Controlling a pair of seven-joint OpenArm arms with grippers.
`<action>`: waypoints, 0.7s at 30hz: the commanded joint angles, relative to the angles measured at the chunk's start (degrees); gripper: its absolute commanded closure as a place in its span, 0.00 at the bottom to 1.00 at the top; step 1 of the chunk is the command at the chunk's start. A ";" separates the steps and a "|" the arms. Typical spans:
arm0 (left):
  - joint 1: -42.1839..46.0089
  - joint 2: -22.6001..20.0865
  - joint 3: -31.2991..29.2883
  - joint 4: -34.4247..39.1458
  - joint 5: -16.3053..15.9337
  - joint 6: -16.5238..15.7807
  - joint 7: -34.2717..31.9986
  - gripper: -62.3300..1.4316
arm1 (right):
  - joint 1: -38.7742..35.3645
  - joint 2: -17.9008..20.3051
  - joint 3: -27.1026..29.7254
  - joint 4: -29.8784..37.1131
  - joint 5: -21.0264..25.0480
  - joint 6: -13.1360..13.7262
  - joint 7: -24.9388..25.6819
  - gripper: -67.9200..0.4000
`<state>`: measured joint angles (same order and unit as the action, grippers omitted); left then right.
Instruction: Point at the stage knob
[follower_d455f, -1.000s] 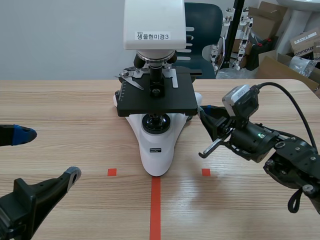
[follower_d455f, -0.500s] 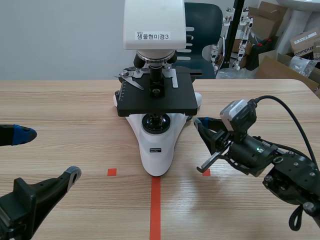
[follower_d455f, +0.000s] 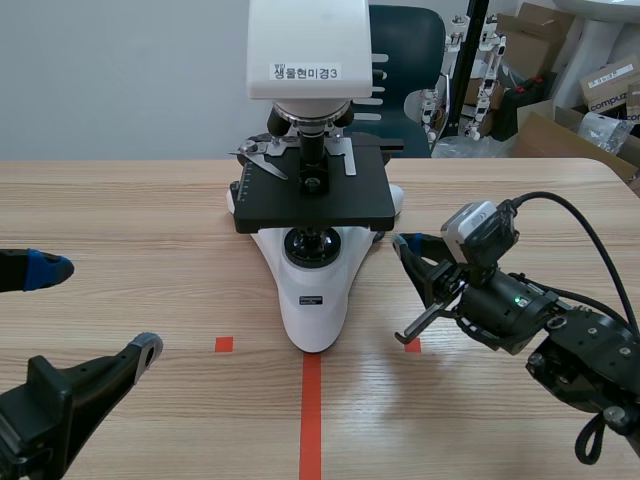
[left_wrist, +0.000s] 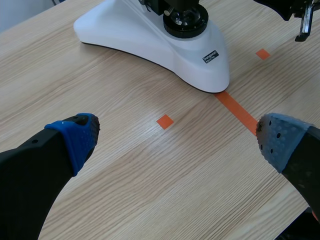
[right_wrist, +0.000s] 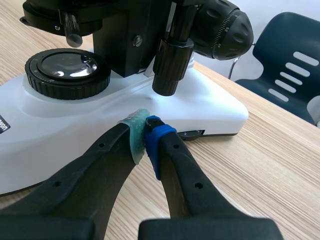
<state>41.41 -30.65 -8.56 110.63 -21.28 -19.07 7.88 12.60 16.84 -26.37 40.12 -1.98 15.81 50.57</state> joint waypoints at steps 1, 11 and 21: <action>0.15 0.15 -0.13 1.18 -0.61 0.11 -0.81 0.00 | 0.74 0.33 0.33 0.24 0.68 -0.07 1.22 0.98; 0.15 0.15 -0.13 1.18 -0.61 0.11 -0.81 0.00 | 0.76 0.31 0.33 0.24 1.57 -2.56 1.22 0.98; 0.15 0.15 -0.13 1.18 -0.61 0.11 -0.81 0.00 | 0.76 0.31 0.33 0.24 2.60 -2.56 1.22 0.98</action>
<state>41.41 -30.65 -8.56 110.63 -21.28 -19.07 7.88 12.62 16.84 -26.37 40.12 -0.19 13.23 50.57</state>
